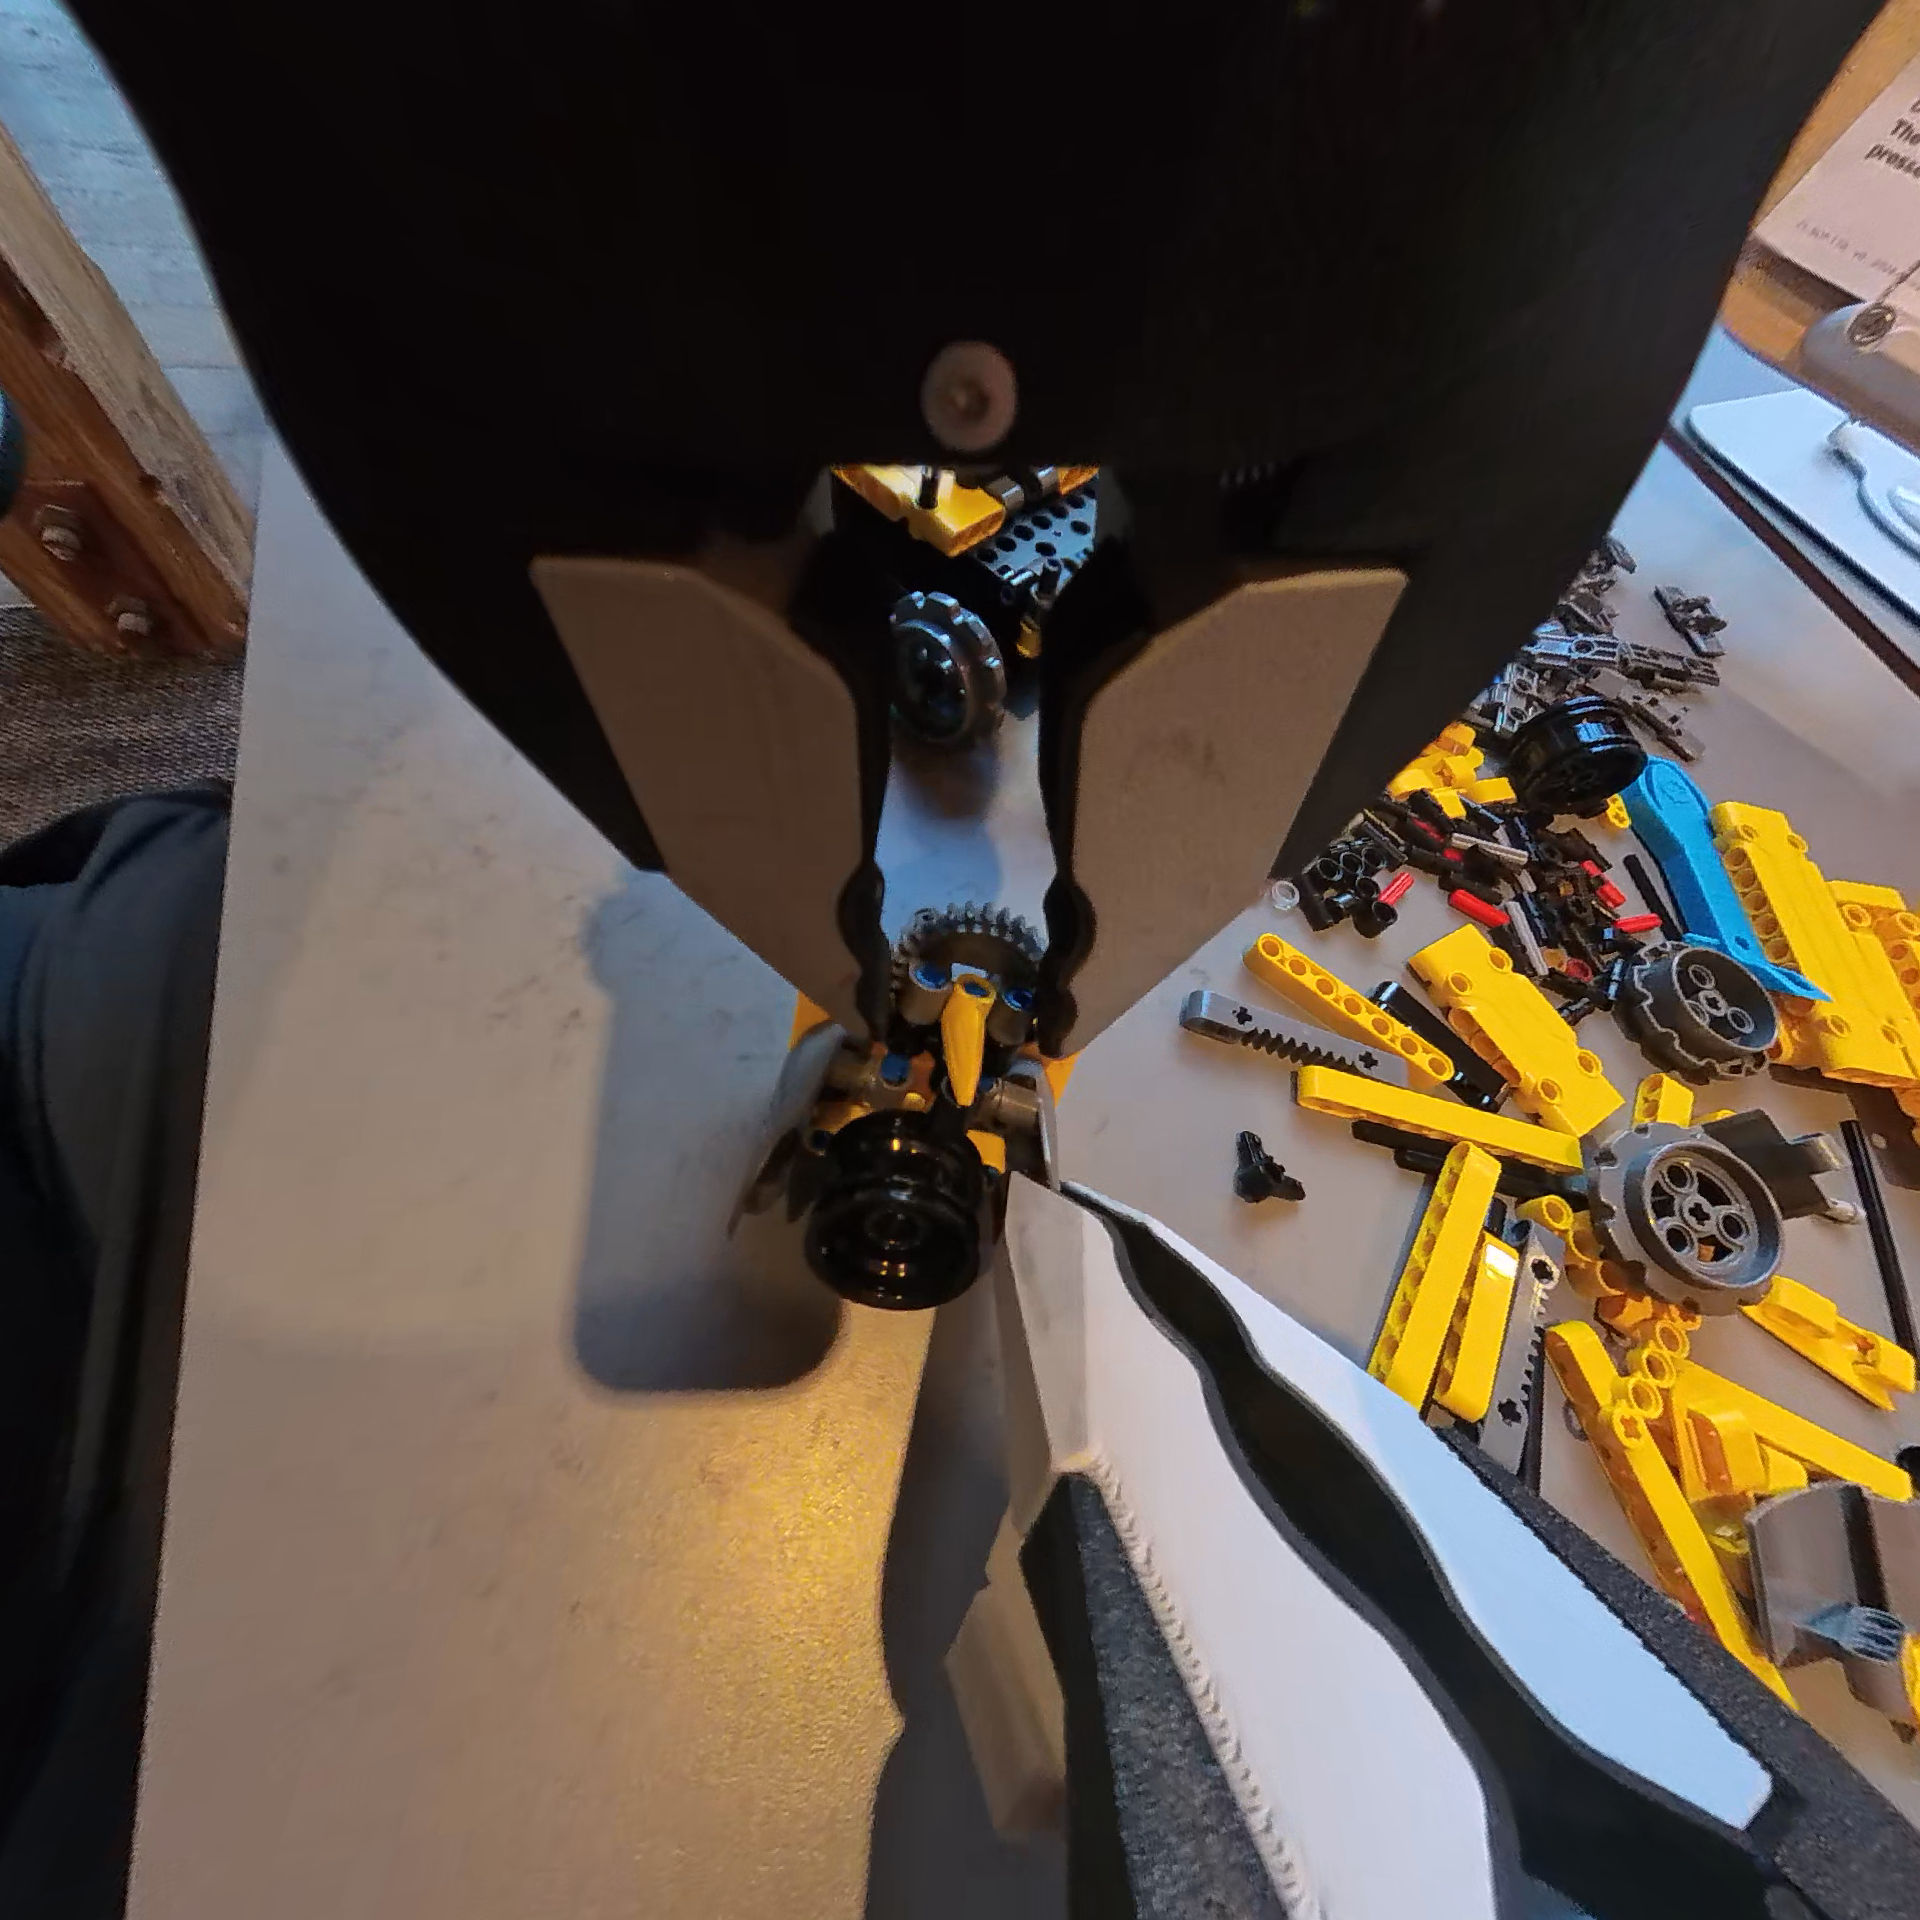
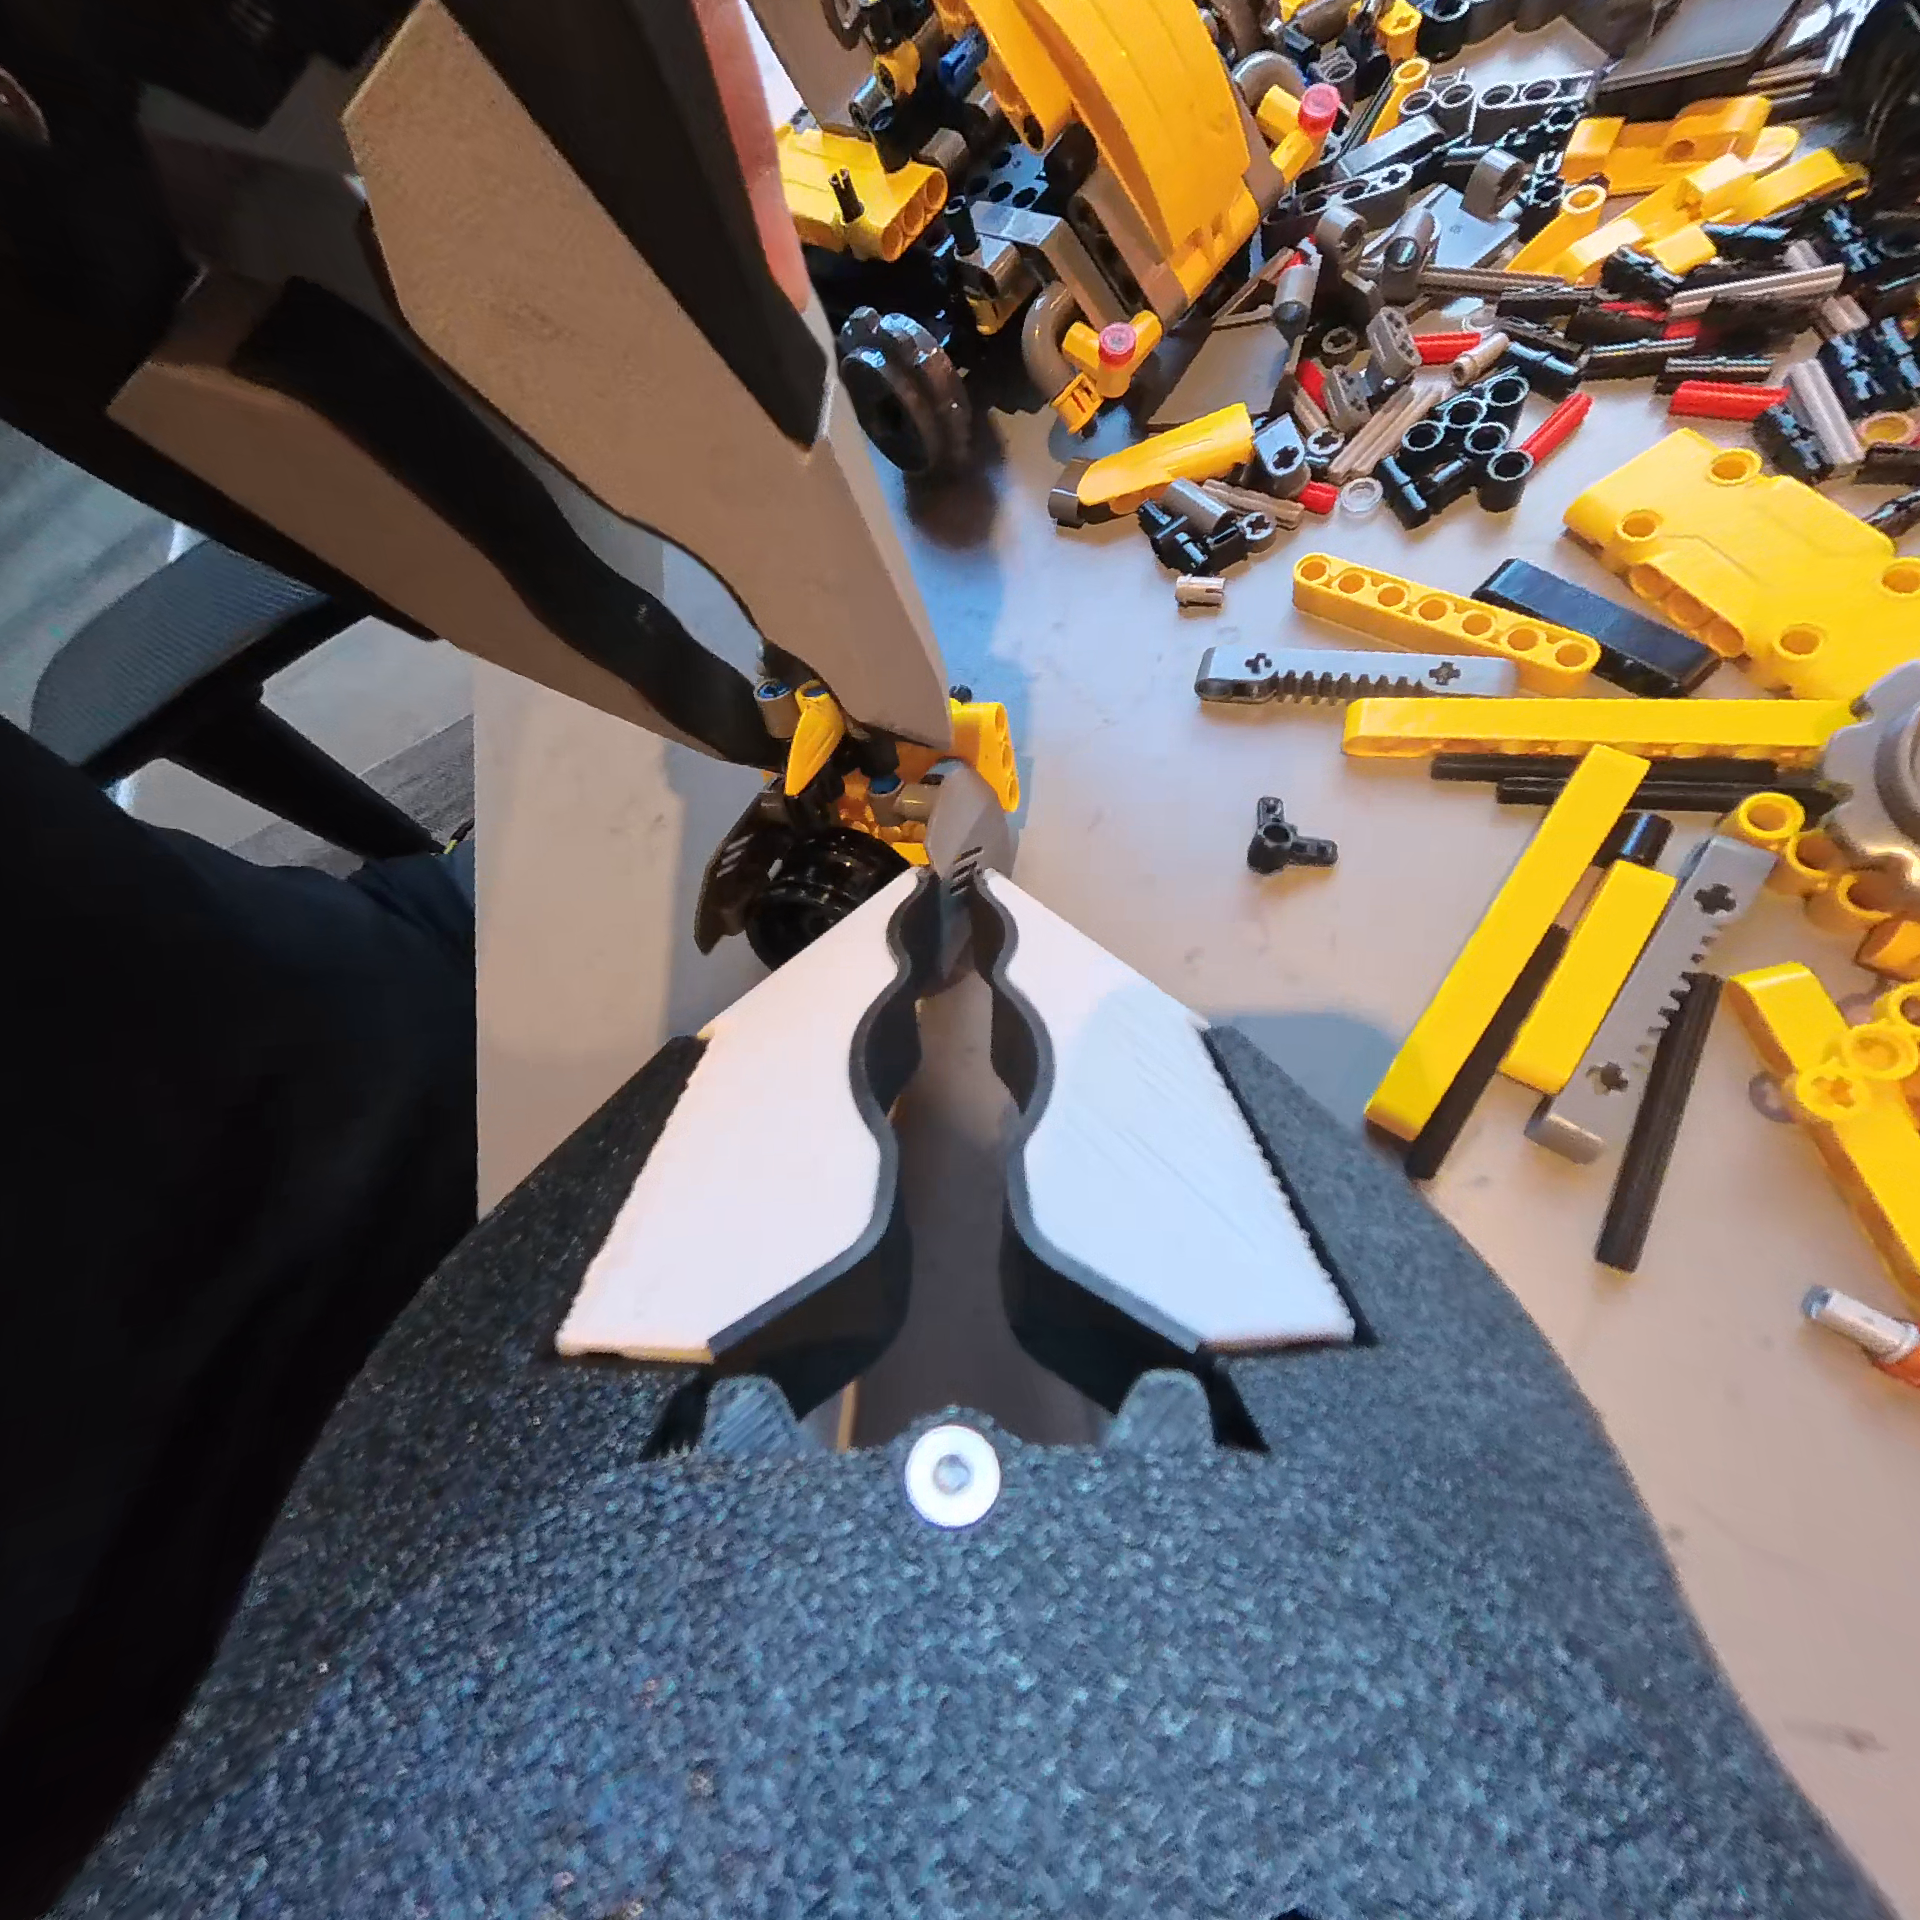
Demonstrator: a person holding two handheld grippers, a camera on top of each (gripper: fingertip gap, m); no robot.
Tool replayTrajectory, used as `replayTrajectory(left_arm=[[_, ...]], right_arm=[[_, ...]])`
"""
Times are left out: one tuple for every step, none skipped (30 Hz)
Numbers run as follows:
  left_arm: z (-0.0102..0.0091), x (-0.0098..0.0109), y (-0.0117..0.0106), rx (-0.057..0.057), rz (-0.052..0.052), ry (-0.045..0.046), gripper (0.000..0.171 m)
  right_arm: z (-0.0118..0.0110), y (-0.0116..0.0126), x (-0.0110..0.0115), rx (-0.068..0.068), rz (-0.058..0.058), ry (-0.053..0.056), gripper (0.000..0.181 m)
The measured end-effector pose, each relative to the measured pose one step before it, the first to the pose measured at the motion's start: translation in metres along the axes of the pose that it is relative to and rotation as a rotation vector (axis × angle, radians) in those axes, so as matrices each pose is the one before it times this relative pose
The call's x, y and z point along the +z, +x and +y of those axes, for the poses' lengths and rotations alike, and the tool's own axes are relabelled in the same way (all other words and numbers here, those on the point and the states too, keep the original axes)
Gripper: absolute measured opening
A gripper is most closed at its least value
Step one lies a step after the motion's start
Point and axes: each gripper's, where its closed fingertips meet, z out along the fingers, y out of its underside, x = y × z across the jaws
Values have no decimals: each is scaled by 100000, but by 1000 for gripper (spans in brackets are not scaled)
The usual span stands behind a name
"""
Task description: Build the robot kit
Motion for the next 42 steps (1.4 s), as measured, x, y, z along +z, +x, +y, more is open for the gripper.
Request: replayTrajectory(left_arm=[[-89,1,9,-396,152,457,27],[-143,-1,-8,-593,123,798,27],[-158,-9,-20,-542,7,1022,27],[-66,1,-25,75,-205,865,27],[-7,-16,-30,68,-164,464,27],[21,-11,-43,-273,-215,124,28],[-16,-10,-37,-459,-447,339,28],[11,-47,-189,-302,-1812,310,32],[109,-130,-376,-245,-3052,-172,43],[118,-261,-98,-489,-926,-123,47],[-23,-374,89,-1552,534,1173,47],[-204,-428,116,-1939,531,2424,51],[-227,-443,202,-1875,823,2644,58],[0,-439,-2,-2267,-518,1142,66],[136,-444,-217,-2979,-1947,177,74],[70,-438,-121,-3865,-1550,1013,80],[-126,-391,170,-4871,-144,2759,82],[-182,-277,288,-5552,18,3684,82],[-20,-127,145,-5917,-1434,2893,81],[91,-37,313,-5575,-932,2333,82],[-60,22,414,-5733,-922,3735,83],[-64,55,298,-6831,-1693,4315,80],[102,145,376,-6968,-1045,3728,81],[449,207,227,-6141,-1741,2254,82],[731,207,-90,-5292,-3526,847,82],[804,225,-58,-4108,-2909,531,82],[769,206,28,-3047,-1985,781,83],[662,203,49,-3518,-1837,854,83],[604,176,312,-3170,-92,625,83],[595,115,607,-971,1814,225,86],[481,70,501,671,1404,524,87],[324,66,228,625,97,635,86],[224,95,149,878,148,272,86],[26,136,-30,595,-310,766,86],[-167,182,-97,-135,22,1434,86],[-247,279,-78,-807,862,1510,85],[-268,353,-128,-1961,1242,1297,86],[-282,389,-103,-2546,1906,1134,87],[-334,363,-75,-2341,2188,1600,87],[-241,329,-154,-2206,1694,1186,87],[-54,254,-141,-1603,1296,187,86],[108,164,67,-324,1800,-301,81]], right_arm=[[63,39,-15,-252,183,377,5],[65,69,-41,89,221,168,5],[38,78,-47,-107,236,96,6],[4,17,-47,-554,279,232,6],[-34,-7,-47,-533,333,371,7],[-66,21,-55,-255,456,475,7],[-58,42,-66,-268,411,505,8],[-43,111,-70,-98,734,332,12],[-4,193,-89,-71,1291,156,15],[-37,110,-100,-459,1003,512,14],[-63,-104,-67,-607,-80,861,14],[-10,-120,-28,-256,-129,433,14],[89,16,-13,-353,815,-77,16],[68,153,-80,-816,1794,71,19],[-2,231,-233,-1217,2416,749,21],[-86,272,-384,-1380,2556,1502,22],[-103,271,-489,-886,2390,1816,24],[-108,208,-570,39,1720,1978,27],[-144,87,-620,658,856,2196,30],[-137,13,-654,705,570,2250,33],[-120,-99,-681,426,600,2131,36],[-81,-255,-668,5,454,1882,37],[19,-314,-609,-236,795,1267,38],[163,-226,-550,-304,1679,423,39],[268,-187,-488,-327,2142,-52,41],[343,-193,-440,-80,2083,-217,41],[363,-211,-381,474,1744,-70,41],[292,-286,-304,941,978,442,42],[176,-352,-240,1168,347,712,42],[97,-286,-171,1142,593,274,42],[-13,-207,-122,712,1092,-313,44],[-201,-273,-64,41,837,-442,44],[-411,-398,-3,-444,286,-396,45],[-581,-417,92,-595,197,-517,45],[-663,-373,223,-479,274,-923,47],[-691,-325,342,-486,303,-1282,47],[-764,-289,444,-1025,334,-1057,47],[-797,-364,542,-1905,-177,-764,47],[-743,-356,629,-2438,-418,-934,46],[-604,-195,690,-2500,278,-1473,45],[-451,-72,730,-2313,566,-2022,45],[-386,-104,707,-2099,91,-1908,45]])
